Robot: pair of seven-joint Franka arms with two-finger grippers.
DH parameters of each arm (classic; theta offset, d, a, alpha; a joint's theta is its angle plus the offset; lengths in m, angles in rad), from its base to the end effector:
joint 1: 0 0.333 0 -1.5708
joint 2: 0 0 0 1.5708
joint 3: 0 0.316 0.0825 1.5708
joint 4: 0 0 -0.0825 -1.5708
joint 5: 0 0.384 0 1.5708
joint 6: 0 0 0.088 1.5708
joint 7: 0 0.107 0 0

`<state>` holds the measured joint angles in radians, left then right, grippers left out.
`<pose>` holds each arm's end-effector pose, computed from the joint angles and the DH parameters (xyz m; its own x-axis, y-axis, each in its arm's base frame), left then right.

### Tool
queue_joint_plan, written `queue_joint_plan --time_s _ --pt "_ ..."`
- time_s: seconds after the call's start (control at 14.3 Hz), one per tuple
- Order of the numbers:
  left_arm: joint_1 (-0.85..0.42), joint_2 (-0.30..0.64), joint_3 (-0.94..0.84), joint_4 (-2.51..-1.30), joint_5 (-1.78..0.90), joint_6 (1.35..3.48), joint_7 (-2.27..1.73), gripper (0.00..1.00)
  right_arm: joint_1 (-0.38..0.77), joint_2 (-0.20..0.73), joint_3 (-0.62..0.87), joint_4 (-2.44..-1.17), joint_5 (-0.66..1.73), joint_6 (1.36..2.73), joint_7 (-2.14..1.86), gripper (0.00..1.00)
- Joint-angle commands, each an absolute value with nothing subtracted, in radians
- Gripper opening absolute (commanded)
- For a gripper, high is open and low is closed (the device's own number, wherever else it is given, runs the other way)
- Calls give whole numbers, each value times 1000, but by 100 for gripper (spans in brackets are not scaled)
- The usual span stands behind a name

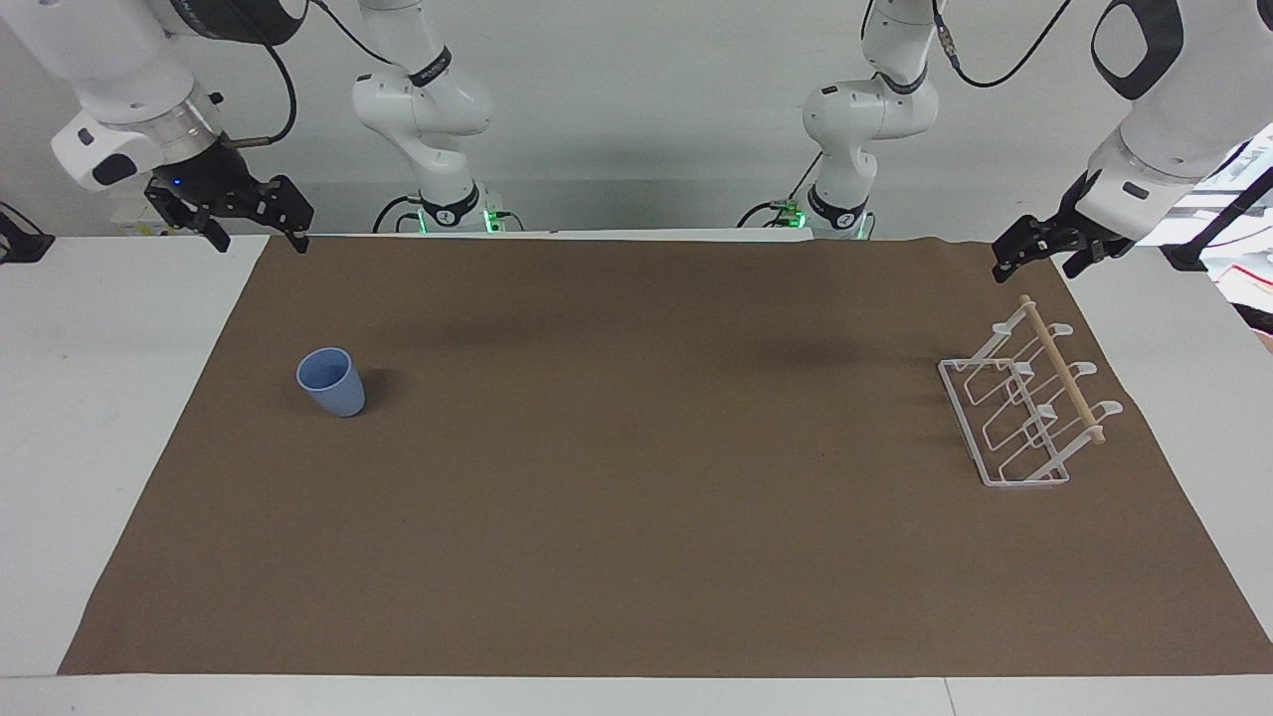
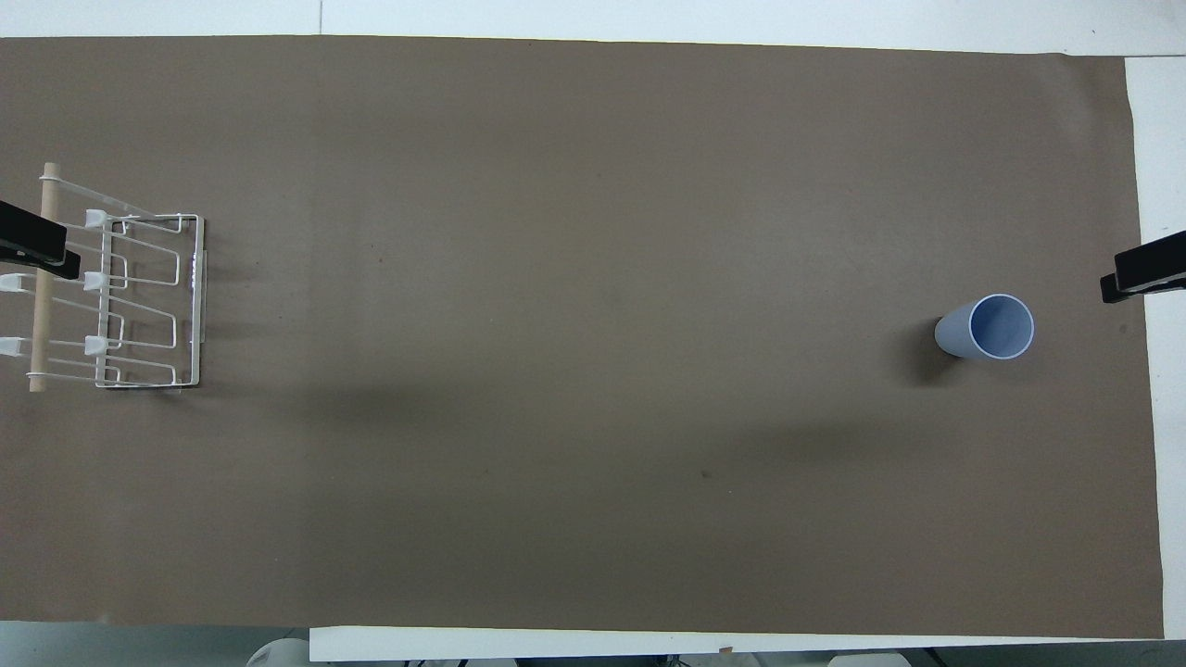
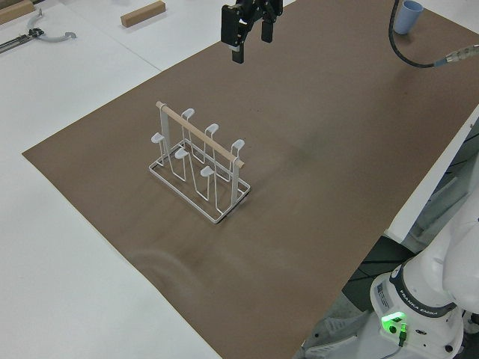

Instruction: Hang cup on cup holder

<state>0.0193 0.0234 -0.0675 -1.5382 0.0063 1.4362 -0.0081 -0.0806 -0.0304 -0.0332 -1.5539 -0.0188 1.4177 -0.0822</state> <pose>0.5464 -0.0252 0.6159 0.9914 -0.0390 -0.1250 -0.0401 -0.9992 -0.0057 0.5250 -0.0626 0.6362 0.9937 -0.0337 -0.1067 -0.0329 -0.9994 0.0090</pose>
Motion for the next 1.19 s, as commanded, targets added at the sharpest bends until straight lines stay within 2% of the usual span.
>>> queue_joint_plan --time_s 0.0,0.56,0.84,1.12 --pt "21 -8 -64 -1572 -6 1433 -12 100 -86 -46 -31 -1575 -28 1422 -100 100" --pt "21 -9 -64 -1572 -6 1433 -11 100 -87 -60 -32 -1597 -15 1394 -109 100" --pt "21 -8 -64 -1572 -6 1433 -11 100 -104 -115 -38 -1839 -15 1622 -205 100" --pt "21 -8 -64 -1572 -6 1433 -11 100 -133 -92 -40 -2007 -15 1836 -320 100"
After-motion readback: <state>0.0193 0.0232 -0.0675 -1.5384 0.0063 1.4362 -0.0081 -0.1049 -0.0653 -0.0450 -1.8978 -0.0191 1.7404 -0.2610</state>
